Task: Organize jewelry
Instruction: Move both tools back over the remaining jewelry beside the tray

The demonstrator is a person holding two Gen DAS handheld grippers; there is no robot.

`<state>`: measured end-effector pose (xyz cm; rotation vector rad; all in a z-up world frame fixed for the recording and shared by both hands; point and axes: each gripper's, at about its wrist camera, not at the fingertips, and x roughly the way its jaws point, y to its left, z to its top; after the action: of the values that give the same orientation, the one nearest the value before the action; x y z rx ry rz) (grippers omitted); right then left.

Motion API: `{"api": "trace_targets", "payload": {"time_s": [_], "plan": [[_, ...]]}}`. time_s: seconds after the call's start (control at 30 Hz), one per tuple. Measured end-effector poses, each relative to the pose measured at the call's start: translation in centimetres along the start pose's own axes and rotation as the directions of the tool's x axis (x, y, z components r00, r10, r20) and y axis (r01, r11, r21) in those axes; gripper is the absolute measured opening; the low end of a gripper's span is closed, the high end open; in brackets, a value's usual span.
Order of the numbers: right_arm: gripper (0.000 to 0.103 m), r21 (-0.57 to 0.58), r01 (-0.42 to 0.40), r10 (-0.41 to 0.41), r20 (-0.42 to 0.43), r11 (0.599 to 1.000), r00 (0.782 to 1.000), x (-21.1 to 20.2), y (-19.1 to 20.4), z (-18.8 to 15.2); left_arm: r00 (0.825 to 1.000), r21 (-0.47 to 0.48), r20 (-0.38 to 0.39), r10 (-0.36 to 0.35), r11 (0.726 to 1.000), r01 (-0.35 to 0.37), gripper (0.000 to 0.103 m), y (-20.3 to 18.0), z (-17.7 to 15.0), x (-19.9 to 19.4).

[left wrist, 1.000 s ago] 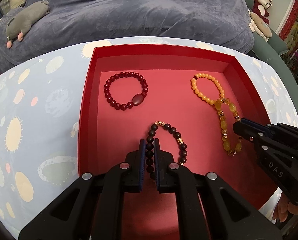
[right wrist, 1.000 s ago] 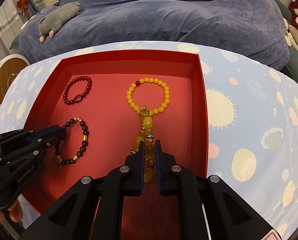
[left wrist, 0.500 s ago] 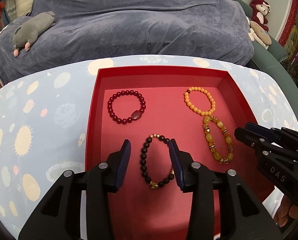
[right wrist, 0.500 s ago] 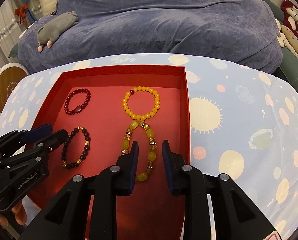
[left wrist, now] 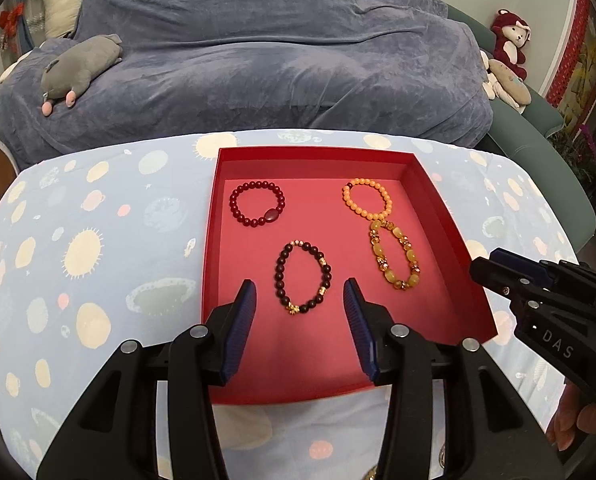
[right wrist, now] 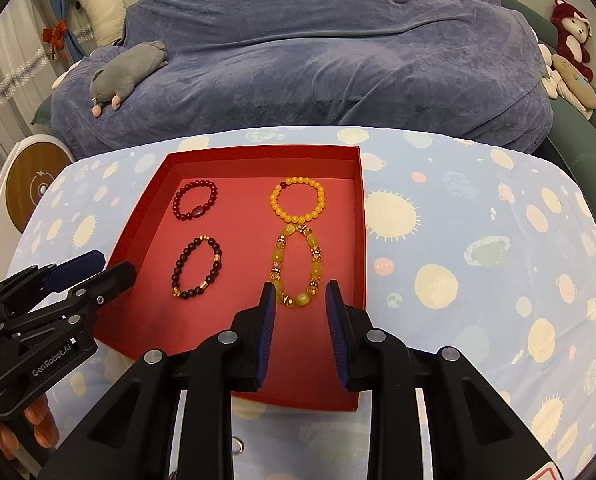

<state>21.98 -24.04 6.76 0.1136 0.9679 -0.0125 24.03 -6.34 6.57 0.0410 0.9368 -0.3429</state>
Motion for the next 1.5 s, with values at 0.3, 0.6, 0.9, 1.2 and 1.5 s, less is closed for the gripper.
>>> {"api": "trace_targets", "payload": {"time_s": [0.3,0.6,0.9,1.2,1.5], "plan": [[0.032,0.012,0.004,-0.004,-0.004,1.000,1.000,-3.9,0.0,-5.0,1.000,-0.015,0.003,-0.006,1.000,0.006,0.045,-0.2,-4.5,-4.1],[0.033,0.035,0.029,-0.027,-0.062,0.999,0.998,-5.6,-1.0,-11.2,1.000,-0.044,-0.028,-0.011,0.999,0.009,0.049,-0.2,-9.8,-6.3],[0.037,0.052,0.032,-0.026,-0.118,0.998,0.993,-5.9,-0.8,-17.2,0.999,-0.035,-0.050,-0.022,0.999,0.020,0.057,-1.0,-14.6,-7.7],[0.037,0.067,0.024,-0.014,-0.147,0.997,0.989,-5.6,-0.8,-19.1,0.995,0.003,-0.087,-0.054,0.998,0.055,0.064,-3.3,-16.8,-6.1],[0.037,0.066,0.013,-0.003,-0.152,0.998,0.988,-5.2,-0.5,-19.1,0.988,-0.010,-0.133,-0.075,0.997,0.074,0.040,-3.7,-17.0,-3.7]]}}
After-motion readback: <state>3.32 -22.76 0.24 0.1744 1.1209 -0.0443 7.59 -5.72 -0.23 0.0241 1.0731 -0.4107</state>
